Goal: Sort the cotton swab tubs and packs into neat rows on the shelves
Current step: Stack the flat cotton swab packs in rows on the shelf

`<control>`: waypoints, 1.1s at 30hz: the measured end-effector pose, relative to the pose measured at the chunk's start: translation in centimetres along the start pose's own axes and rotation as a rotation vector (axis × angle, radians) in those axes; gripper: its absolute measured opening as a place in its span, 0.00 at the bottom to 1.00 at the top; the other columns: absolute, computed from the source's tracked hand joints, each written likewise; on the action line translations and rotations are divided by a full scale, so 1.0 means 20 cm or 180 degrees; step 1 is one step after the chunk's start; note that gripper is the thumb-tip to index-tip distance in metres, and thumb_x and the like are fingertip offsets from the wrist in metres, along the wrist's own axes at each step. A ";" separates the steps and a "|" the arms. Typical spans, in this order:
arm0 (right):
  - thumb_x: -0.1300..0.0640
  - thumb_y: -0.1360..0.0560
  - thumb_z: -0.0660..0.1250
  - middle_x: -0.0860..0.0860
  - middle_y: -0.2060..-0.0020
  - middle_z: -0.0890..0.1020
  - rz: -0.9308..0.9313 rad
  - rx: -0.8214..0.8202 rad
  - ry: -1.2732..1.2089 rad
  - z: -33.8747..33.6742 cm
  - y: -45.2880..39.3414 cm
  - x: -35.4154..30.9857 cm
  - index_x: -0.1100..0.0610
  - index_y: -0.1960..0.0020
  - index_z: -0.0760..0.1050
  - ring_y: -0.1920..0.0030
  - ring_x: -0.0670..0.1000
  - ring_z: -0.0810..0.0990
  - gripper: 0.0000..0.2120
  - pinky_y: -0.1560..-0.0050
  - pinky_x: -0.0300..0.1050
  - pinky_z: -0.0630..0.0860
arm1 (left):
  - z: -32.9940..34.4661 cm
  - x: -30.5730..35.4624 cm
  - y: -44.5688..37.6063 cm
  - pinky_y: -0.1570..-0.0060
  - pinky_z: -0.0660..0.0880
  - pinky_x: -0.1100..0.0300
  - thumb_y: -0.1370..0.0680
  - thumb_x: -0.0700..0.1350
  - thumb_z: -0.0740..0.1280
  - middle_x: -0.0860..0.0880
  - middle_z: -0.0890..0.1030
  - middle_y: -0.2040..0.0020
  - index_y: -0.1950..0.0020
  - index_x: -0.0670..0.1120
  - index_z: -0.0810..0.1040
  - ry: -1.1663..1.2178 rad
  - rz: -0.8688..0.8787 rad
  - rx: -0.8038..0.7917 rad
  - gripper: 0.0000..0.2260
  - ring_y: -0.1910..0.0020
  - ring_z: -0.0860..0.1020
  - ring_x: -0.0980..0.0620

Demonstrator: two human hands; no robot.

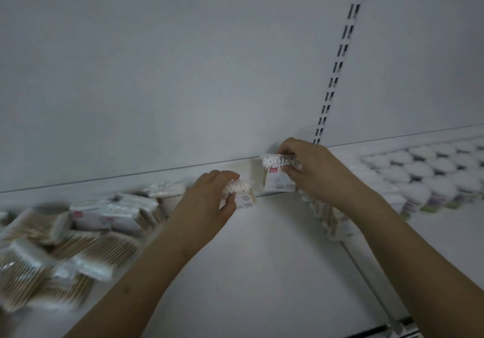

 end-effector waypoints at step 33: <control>0.57 0.24 0.69 0.50 0.47 0.81 -0.0366 0.0607 0.0153 0.02 -0.08 -0.01 0.55 0.42 0.80 0.45 0.53 0.78 0.11 0.46 0.49 0.76 | 0.06 -0.03 0.03 0.42 0.72 0.56 0.21 0.54 0.62 0.50 0.77 0.35 0.31 0.49 0.76 -0.0820 0.0856 0.0001 0.20 0.37 0.74 0.51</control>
Point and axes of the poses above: each hand's wrist, its own y-axis away from the middle knuckle, its own z-axis out of the palm, x = y × z, the point moved 6 cm from there along -y, towards the middle knuckle
